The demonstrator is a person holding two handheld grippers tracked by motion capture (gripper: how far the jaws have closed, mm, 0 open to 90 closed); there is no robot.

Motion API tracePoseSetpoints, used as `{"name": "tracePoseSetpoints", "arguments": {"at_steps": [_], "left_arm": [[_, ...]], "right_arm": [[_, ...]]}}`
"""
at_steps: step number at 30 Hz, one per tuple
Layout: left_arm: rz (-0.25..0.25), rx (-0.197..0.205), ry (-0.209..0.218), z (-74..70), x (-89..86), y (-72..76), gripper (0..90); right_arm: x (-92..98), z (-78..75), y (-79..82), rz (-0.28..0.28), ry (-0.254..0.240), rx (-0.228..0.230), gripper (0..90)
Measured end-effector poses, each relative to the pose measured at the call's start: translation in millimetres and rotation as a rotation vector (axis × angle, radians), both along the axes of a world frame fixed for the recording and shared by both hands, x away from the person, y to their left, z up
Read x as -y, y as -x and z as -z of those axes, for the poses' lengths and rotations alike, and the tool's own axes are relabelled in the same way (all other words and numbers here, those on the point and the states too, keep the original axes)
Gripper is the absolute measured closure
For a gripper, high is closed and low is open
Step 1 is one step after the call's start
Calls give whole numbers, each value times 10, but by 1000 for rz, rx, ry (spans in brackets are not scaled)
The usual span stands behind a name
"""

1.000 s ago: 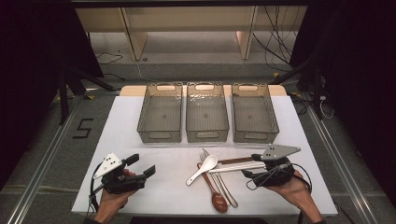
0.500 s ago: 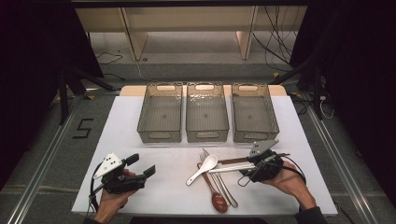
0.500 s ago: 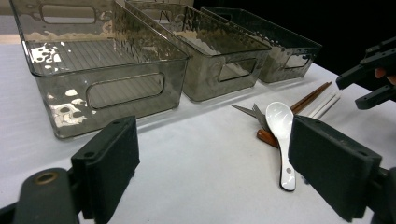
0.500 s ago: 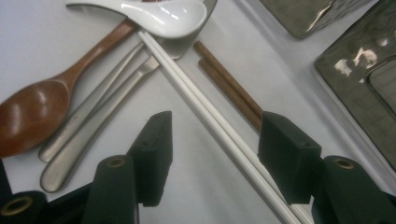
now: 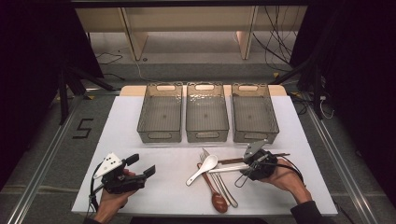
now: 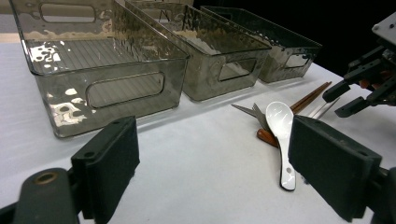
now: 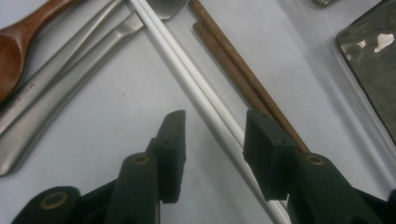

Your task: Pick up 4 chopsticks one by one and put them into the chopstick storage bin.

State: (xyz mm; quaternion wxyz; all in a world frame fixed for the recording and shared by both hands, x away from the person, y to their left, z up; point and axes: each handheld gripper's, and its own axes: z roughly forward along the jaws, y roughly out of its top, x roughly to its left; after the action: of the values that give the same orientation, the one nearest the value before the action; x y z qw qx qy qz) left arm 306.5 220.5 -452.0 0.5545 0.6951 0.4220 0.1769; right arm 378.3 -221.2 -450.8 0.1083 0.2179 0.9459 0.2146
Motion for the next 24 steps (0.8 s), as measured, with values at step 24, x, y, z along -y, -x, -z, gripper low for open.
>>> {"name": "tracePoseSetpoints", "arguments": {"at_steps": [24], "left_arm": [[-8,-2,4,1,-3,1,159]], "right_arm": [[-80,58,37,-150,215,-28,720]]}}
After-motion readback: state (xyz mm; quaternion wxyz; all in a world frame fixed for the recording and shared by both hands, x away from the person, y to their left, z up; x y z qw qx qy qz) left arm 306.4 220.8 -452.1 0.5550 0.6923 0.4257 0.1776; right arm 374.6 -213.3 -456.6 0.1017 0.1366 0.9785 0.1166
